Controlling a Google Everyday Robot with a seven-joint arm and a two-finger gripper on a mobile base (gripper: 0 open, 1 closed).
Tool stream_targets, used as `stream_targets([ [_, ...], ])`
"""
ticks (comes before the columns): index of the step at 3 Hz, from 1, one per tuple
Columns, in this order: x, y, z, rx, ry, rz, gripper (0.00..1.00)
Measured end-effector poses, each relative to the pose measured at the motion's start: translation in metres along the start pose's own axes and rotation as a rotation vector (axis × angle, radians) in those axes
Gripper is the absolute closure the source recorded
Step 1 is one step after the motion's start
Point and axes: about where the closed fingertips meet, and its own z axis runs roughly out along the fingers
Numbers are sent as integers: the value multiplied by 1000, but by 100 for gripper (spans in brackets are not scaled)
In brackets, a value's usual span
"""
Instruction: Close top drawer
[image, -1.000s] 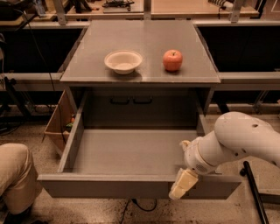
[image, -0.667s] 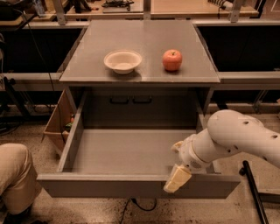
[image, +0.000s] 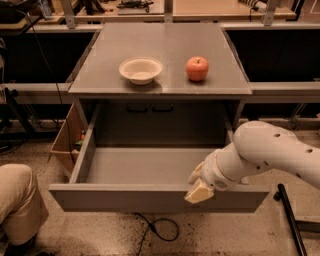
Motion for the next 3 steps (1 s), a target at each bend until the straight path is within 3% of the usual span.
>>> stream_targets([
  [1,-2,-12,3,8,4,-23,95],
  [2,-18,-40,8,29,-2,-74,0],
  [3,-20,-42,8,32,-3,-80,0],
])
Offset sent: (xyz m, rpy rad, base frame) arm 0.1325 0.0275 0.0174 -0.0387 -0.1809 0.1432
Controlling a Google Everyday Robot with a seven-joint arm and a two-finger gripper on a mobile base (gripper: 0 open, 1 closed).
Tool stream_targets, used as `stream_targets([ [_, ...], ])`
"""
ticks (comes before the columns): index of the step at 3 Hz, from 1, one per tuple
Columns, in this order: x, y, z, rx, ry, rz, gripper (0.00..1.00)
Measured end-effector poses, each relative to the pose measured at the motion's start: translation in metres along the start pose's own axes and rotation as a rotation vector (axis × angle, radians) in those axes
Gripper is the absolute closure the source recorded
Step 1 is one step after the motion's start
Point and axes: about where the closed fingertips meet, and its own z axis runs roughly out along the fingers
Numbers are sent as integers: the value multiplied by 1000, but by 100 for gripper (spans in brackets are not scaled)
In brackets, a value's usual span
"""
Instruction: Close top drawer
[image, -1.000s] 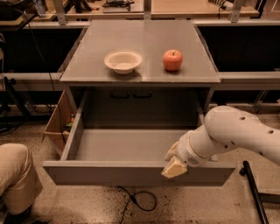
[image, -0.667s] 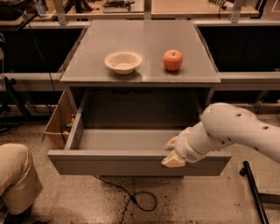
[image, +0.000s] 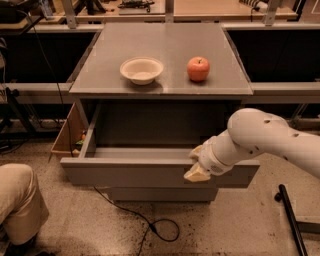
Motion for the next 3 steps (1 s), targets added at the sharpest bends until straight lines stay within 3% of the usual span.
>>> stream_targets([
  [1,-23,-40,3,37,-12,-73,0],
  [2,-38,-65,4,63,-22,-121,0],
  [3,-46,-73,-8,91,-35,-149,18],
])
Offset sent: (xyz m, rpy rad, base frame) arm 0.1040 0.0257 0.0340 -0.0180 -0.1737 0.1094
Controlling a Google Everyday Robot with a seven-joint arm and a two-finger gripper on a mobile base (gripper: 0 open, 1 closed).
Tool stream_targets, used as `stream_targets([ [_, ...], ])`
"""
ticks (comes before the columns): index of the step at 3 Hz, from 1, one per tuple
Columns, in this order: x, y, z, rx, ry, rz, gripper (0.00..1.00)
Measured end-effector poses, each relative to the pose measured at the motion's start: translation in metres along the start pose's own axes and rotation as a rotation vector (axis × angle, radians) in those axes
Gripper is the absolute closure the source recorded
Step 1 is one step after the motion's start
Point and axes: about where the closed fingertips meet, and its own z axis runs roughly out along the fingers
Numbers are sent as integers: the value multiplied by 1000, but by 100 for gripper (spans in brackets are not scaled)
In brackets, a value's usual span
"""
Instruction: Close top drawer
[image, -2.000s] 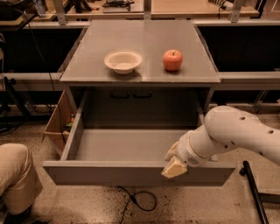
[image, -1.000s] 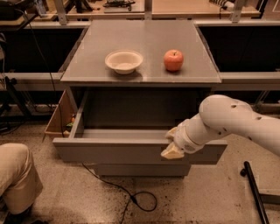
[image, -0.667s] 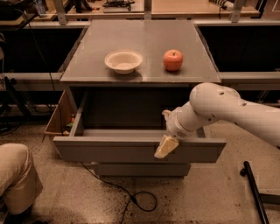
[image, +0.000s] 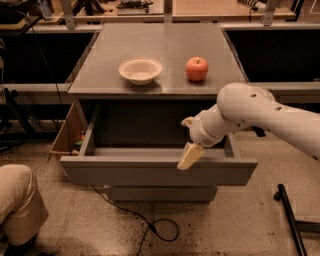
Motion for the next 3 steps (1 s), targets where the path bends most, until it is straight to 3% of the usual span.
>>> stream_targets([
  [3,7,12,-15,9,-9,3,88],
])
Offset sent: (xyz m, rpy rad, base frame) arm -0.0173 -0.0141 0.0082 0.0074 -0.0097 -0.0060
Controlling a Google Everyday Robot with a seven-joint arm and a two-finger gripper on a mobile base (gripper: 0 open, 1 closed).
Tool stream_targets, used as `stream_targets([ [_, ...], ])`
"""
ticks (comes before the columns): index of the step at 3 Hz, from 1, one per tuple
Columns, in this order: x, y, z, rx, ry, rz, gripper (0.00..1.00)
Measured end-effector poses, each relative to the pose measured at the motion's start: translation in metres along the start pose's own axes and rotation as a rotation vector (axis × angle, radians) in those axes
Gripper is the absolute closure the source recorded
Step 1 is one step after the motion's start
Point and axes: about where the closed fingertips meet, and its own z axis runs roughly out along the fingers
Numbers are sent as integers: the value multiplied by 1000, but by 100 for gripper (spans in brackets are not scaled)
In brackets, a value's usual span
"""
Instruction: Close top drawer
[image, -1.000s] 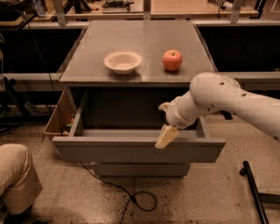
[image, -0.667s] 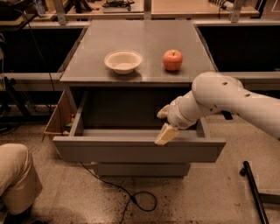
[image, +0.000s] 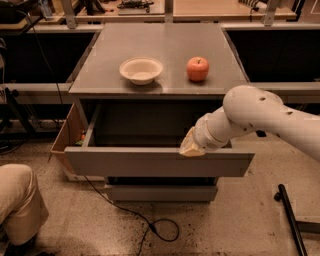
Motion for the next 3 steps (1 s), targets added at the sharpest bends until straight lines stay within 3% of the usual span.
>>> stream_targets([
  [1,4,4,0,0,-3,14,100],
  [2,5,5,-1,2,-7,21,100],
  [3,14,14,0,-4,-37,79,100],
])
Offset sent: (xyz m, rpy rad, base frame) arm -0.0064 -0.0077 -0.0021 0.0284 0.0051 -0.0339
